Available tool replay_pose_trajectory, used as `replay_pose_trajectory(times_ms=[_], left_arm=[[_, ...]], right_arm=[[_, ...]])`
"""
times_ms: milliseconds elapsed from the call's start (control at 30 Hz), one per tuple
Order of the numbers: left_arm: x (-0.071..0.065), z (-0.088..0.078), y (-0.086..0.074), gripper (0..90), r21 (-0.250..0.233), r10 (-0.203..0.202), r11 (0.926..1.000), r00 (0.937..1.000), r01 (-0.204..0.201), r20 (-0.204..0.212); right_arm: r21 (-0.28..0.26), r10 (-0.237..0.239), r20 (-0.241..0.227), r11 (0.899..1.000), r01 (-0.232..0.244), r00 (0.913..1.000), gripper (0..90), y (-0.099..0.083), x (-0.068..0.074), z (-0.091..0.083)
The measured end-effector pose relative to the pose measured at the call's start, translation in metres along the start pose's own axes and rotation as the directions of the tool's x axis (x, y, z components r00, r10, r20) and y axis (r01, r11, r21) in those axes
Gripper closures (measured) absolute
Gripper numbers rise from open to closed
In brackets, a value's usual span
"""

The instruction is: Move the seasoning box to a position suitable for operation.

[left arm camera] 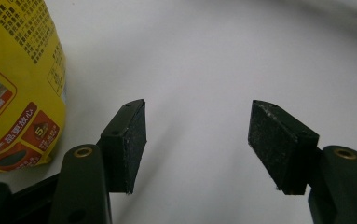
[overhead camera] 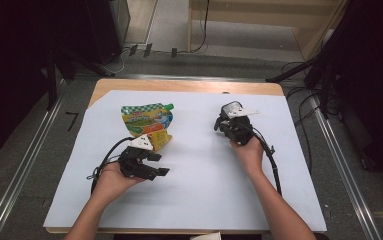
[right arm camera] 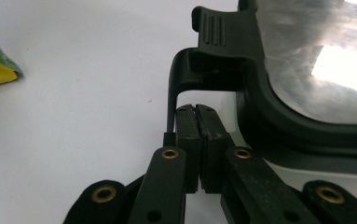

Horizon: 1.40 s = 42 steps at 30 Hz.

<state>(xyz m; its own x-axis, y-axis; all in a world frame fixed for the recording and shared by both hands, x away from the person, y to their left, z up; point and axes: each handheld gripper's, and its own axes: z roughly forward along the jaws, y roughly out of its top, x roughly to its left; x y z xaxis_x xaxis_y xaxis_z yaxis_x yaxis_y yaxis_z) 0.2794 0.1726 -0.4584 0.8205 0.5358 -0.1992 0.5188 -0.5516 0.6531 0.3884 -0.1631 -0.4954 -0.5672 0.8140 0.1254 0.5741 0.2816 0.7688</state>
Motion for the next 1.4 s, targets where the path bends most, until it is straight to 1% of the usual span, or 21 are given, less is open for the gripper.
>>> replay_pose_trajectory(times_ms=[133,267,300,433,500,533,567,600,633,667,733,800,867,900,1033,1100,1233,1267,1300,1367,1400], left_arm=[[0.001,0.002,0.002,37.8,0.0,0.001,1.0,1.0,-0.001,0.006],[0.001,0.004,0.005,37.8,0.004,0.011,0.9999,0.9999,-0.011,0.013],[0.001,0.005,0.006,37.8,0.001,0.011,0.9999,0.9998,-0.011,0.017],[0.001,0.009,0.01,37.8,0.006,0.018,0.9998,0.9996,-0.018,0.024],[0.001,0.011,0.012,37.8,0.007,0.02,0.9998,0.9994,-0.02,0.027],[0.001,0.011,0.013,37.8,0.01,0.029,0.9995,0.9992,-0.029,0.027],[0.0,0.012,0.013,37.8,0.01,0.027,0.9996,0.9992,-0.028,0.029],[0.001,0.013,0.014,37.8,0.01,0.032,0.9994,0.999,-0.032,0.032],[0.0,0.015,0.015,37.8,0.01,0.035,0.9993,0.9987,-0.035,0.037],[0.0,0.015,0.015,37.8,0.01,0.035,0.9993,0.9987,-0.035,0.037],[-0.001,0.015,0.017,37.8,0.007,0.035,0.9993,0.9983,-0.035,0.047],[-0.002,0.015,0.018,37.8,0.004,0.041,0.9991,0.9979,-0.041,0.051],[-0.003,0.016,0.018,37.8,0.0,0.042,0.9991,0.9978,-0.042,0.052],[-0.003,0.016,0.018,37.8,0.006,0.042,0.9991,0.9978,-0.042,0.052],[-0.003,0.016,0.018,37.8,0.005,0.04,0.9992,0.9976,-0.04,0.056],[-0.003,0.015,0.017,37.8,0.004,0.041,0.9991,0.9976,-0.041,0.056],[-0.004,0.013,0.014,37.7,0.002,0.024,0.9997,0.9983,-0.024,0.053],[-0.004,0.013,0.014,37.7,0.002,0.024,0.9997,0.9983,-0.024,0.053],[-0.004,0.011,0.012,37.7,0.001,0.021,0.9998,0.9986,-0.021,0.049],[-0.004,0.01,0.011,37.7,0.0,0.016,0.9999,0.9987,-0.016,0.048],[-0.003,0.009,0.01,37.7,0.003,0.018,0.9998,0.9988,-0.018,0.045]], right_arm=[[-0.004,0.006,-0.025,1.0,-0.006,0.9997,84.2,-0.001,-0.001,-0.01],[-0.029,0.017,-0.052,0.999,-0.018,0.9985,81.6,-0.002,-0.001,-0.029],[-0.029,0.017,-0.052,0.999,-0.018,0.9985,81.6,-0.002,-0.001,-0.029],[-0.05,0.027,-0.052,0.998,-0.029,0.9983,77.4,-0.003,-0.003,-0.045],[-0.061,0.039,-0.053,0.997,-0.042,0.9978,73.2,-0.005,-0.006,-0.053],[-0.08,0.047,-0.045,0.995,-0.05,0.9979,65.6,-0.007,-0.008,-0.059],[-0.08,0.047,-0.045,0.995,-0.05,0.9979,65.6,-0.007,-0.008,-0.059],[-0.087,0.046,-0.038,0.995,-0.049,0.9983,61.1,-0.007,-0.009,-0.061],[-0.105,0.04,-0.019,0.994,-0.042,0.999,52.5,-0.01,-0.012,-0.063],[-0.105,0.04,-0.019,0.994,-0.042,0.999,52.5,-0.01,-0.012,-0.063],[-0.105,0.037,-0.011,0.994,-0.038,0.9992,47.8,-0.014,-0.018,-0.064],[-0.1,0.038,-0.005,0.994,-0.039,0.9992,46.9,-0.015,-0.02,-0.063],[-0.084,0.059,-0.003,0.995,-0.059,0.9983,42.7,-0.017,-0.025,-0.061],[-0.085,0.072,-0.002,0.994,-0.072,0.9974,38.5,-0.018,-0.029,-0.059],[-0.099,0.097,-0.008,0.99,-0.097,0.9953,33.3,-0.019,-0.035,-0.053],[-0.092,0.099,0.001,0.991,-0.099,0.9951,29.1,-0.019,-0.038,-0.049],[-0.088,0.117,-0.008,0.989,-0.117,0.9931,22.2,-0.018,-0.045,-0.037],[-0.088,0.117,-0.008,0.989,-0.117,0.9931,22.2,-0.018,-0.045,-0.037],[-0.103,0.111,-0.008,0.988,-0.111,0.9938,20.8,-0.017,-0.046,-0.033],[-0.1,0.109,-0.004,0.989,-0.109,0.994,19.1,-0.016,-0.046,-0.03],[-0.092,0.094,0.009,0.991,-0.092,0.9956,17.9,-0.013,-0.046,-0.025]])
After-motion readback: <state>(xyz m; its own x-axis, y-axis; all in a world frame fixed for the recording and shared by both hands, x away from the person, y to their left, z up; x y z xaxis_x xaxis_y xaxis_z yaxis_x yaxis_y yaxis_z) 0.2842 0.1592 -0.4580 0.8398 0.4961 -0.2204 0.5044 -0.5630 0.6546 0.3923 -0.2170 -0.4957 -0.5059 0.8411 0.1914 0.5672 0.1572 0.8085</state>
